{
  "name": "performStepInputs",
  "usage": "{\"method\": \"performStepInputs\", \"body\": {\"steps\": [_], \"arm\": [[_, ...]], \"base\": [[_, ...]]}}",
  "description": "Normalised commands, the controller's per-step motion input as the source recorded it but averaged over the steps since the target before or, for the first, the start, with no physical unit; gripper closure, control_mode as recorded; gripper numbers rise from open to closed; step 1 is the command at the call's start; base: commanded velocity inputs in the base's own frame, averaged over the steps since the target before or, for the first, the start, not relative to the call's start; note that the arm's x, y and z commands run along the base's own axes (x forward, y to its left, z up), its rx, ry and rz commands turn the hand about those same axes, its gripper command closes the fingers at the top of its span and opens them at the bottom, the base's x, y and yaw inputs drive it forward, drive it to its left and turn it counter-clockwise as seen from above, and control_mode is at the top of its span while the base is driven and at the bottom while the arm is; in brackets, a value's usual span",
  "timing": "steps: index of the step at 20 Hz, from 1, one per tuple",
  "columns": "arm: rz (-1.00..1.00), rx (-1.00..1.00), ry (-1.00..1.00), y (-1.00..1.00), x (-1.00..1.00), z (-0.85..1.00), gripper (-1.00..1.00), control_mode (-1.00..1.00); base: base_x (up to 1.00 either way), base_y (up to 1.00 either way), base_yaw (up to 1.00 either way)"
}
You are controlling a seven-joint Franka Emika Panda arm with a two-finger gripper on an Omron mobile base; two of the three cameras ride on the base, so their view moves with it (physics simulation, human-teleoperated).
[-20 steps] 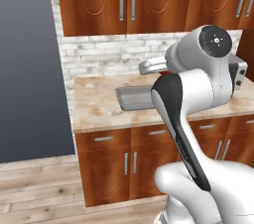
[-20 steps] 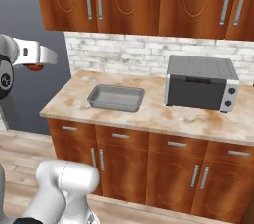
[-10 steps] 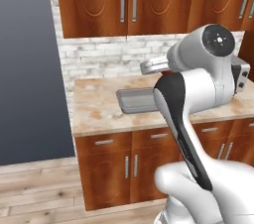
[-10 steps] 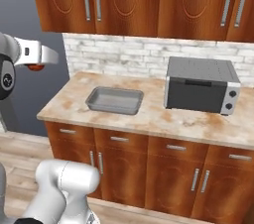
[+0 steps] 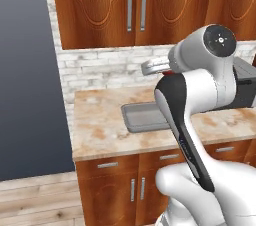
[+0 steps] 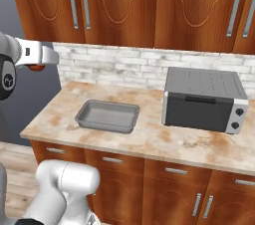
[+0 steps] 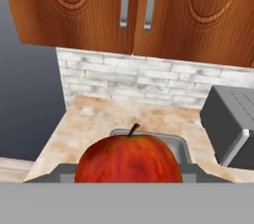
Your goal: Pick the apple and kiwi from the fridge and place them inside the tupperware on the counter.
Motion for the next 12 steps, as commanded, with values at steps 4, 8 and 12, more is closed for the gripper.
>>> {"method": "performStepInputs", "body": {"steps": [4,8,12], "arm": [[-0.01,0.00,0.03,0.00,0.01,-0.17,1.00,-1.00],[-0.05,0.00,0.16,0.00,0.05,-0.73,1.00,-1.00],[-0.01,0.00,0.07,-0.04,0.35,-0.76,1.00,-1.00]], "base": [[0.23,0.01,-0.01],[0.00,0.00,0.00],[0.00,0.00,0.00]]}}
